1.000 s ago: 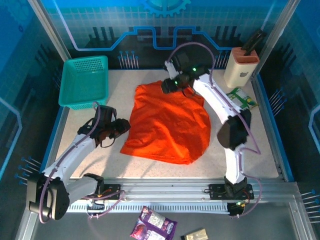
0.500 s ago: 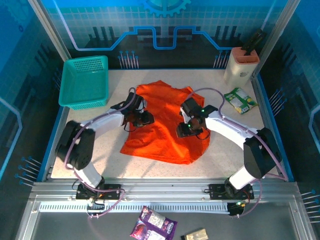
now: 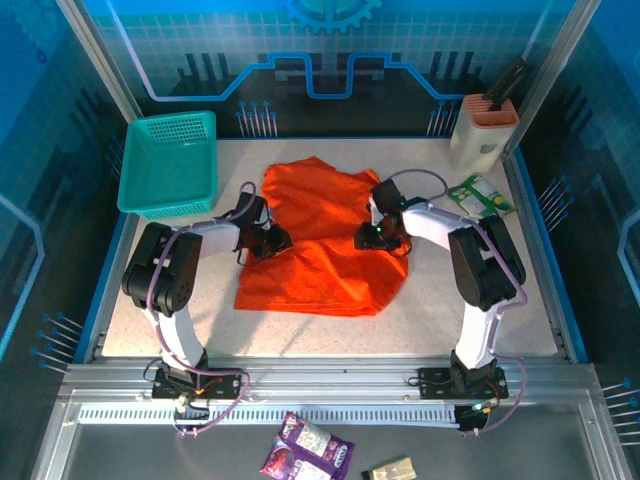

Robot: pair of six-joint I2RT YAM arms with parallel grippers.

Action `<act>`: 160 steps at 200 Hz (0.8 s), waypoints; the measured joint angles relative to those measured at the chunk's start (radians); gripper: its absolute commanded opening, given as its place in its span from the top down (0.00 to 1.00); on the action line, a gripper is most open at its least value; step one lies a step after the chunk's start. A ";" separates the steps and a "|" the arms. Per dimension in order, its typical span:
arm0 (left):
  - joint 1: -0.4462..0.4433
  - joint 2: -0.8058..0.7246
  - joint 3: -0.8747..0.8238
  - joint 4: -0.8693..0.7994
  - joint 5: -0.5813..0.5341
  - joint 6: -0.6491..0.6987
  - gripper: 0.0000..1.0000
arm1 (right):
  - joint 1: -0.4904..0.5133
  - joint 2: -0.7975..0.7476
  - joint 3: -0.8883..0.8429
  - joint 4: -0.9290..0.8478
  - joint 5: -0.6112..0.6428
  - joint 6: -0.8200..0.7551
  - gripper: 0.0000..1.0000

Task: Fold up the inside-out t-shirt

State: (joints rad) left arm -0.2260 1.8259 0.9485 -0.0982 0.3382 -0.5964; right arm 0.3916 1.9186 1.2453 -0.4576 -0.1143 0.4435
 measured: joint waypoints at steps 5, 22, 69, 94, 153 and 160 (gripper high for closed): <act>0.007 -0.006 -0.008 0.002 0.000 0.000 0.78 | 0.000 0.016 0.024 0.002 -0.002 -0.007 0.49; 0.022 -0.027 -0.024 -0.002 -0.003 0.000 0.78 | 0.000 0.048 0.085 -0.010 -0.006 -0.032 0.49; 0.000 -0.093 -0.026 -0.052 -0.006 0.006 0.76 | 0.001 -0.031 0.124 -0.112 0.001 -0.104 0.49; -0.040 -0.126 0.010 -0.110 -0.018 0.027 0.76 | 0.014 -0.147 0.100 -0.159 0.001 -0.140 0.49; -0.088 -0.166 0.079 -0.190 -0.035 0.073 0.76 | 0.141 -0.291 0.025 -0.255 0.006 -0.364 0.51; -0.088 -0.169 0.079 -0.196 -0.035 0.076 0.76 | 0.155 -0.291 0.010 -0.260 0.009 -0.402 0.51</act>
State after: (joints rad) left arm -0.3138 1.6573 1.0271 -0.2939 0.3031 -0.5205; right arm 0.5465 1.6272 1.2552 -0.7174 -0.1055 0.0418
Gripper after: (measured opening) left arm 0.243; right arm 0.495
